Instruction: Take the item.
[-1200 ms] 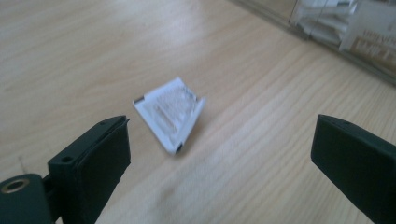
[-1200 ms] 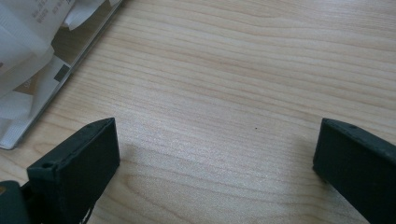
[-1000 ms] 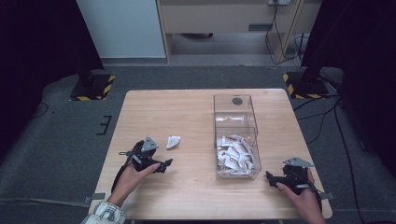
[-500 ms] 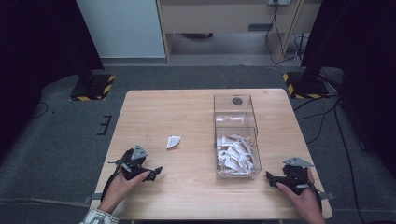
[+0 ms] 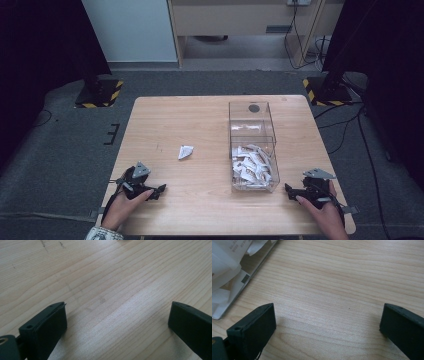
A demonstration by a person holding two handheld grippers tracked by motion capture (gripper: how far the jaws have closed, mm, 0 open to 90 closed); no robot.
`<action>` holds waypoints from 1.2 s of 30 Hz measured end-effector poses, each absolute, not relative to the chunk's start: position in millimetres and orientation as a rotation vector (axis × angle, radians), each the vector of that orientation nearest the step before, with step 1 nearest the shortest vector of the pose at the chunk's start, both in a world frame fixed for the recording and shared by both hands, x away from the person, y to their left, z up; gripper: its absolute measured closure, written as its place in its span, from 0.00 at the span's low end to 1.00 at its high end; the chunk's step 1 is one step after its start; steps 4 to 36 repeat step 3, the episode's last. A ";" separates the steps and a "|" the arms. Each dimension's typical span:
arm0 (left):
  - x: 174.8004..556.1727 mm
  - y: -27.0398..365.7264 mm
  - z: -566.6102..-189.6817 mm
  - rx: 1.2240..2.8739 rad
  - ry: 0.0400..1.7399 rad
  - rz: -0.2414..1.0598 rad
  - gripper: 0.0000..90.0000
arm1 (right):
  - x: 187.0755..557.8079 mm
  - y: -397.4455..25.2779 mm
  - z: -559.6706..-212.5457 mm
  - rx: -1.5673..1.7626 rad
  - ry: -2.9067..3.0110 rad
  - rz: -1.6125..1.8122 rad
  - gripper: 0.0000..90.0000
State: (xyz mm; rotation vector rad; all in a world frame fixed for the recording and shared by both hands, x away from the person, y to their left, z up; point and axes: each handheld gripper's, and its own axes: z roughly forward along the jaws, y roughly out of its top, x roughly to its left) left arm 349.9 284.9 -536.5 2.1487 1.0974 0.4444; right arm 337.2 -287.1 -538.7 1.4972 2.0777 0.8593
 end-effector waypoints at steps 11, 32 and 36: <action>350.1 284.9 -536.4 2.149 1.097 0.444 0.01 | 337.1 -287.1 -538.7 1.496 2.079 0.859 0.01; 350.1 284.9 -536.4 2.149 1.097 0.444 0.01 | 337.1 -287.1 -538.7 1.496 2.079 0.859 0.01; 350.1 284.9 -536.4 2.149 1.097 0.444 0.01 | 337.1 -287.1 -538.7 1.496 2.079 0.859 0.01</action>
